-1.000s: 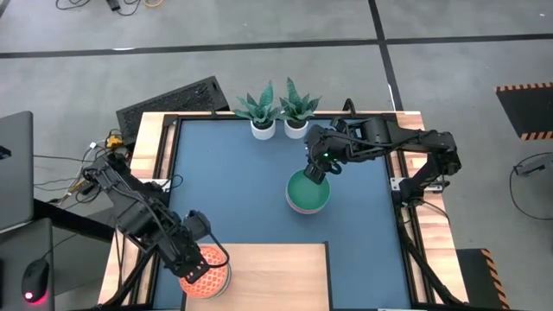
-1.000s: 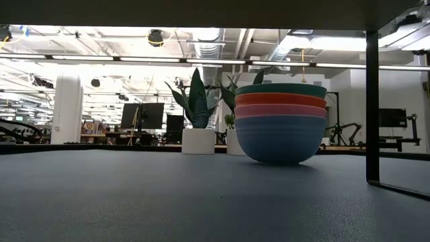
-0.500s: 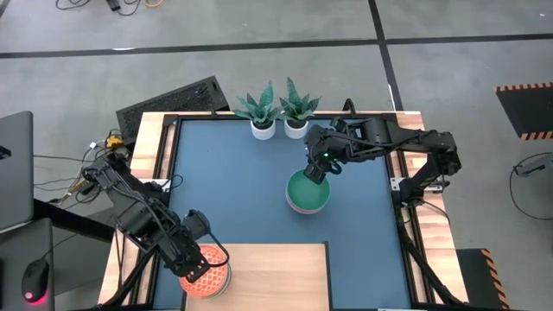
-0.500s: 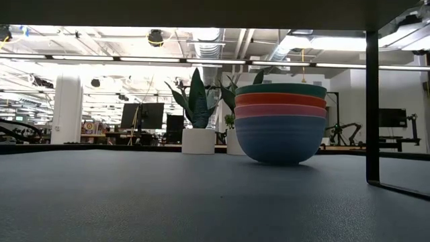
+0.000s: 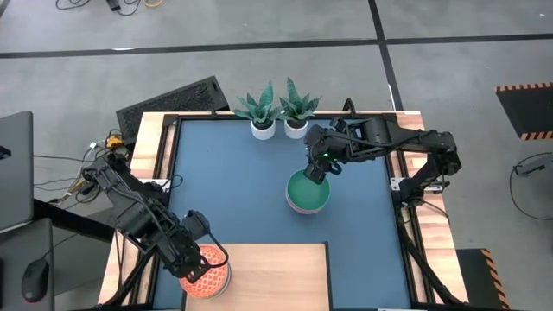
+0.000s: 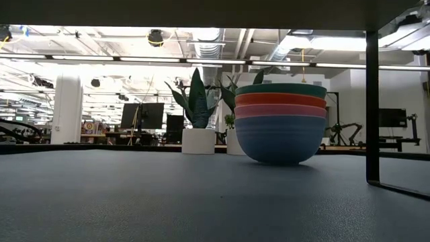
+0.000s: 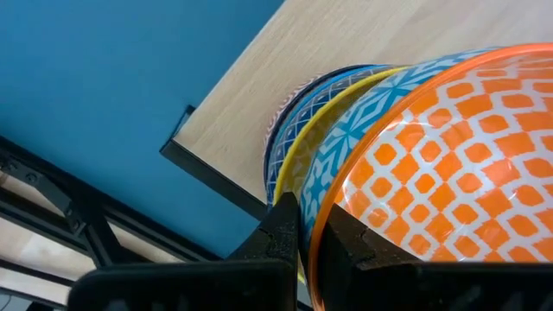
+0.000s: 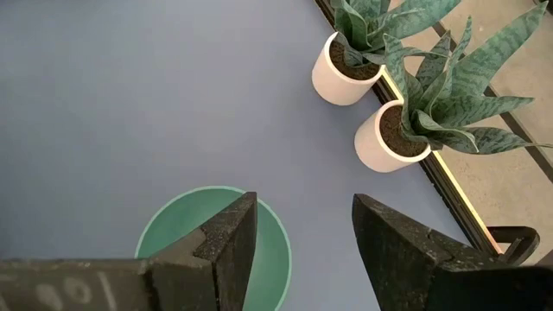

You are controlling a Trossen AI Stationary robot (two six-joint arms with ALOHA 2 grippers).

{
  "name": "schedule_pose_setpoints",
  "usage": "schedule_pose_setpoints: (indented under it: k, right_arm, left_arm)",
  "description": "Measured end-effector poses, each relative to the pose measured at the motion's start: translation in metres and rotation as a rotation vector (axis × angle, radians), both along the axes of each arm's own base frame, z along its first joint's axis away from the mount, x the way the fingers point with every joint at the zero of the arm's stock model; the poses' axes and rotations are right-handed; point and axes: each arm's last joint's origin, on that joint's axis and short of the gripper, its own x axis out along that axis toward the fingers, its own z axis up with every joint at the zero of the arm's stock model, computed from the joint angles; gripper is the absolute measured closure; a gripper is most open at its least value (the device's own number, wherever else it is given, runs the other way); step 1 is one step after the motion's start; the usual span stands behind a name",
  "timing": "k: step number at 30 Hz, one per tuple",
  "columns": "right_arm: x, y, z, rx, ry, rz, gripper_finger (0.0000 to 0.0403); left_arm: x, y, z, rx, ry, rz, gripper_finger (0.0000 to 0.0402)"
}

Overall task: Place and stack bowls onto a shelf
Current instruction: Stack the orange and white bowl on top of the yellow and white bowl on the shelf

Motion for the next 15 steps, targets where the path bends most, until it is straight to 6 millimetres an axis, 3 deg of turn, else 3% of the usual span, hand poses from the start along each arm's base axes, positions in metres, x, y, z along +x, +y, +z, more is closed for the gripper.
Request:
schedule_pose_setpoints:
  k: [15]
  right_arm:
    - [-0.0001,-0.0001,0.0001,0.000,0.000,0.000,0.0187]
  left_arm:
    - [-0.0014,-0.0050,0.0009,-0.008,-0.027,0.010,0.0391]
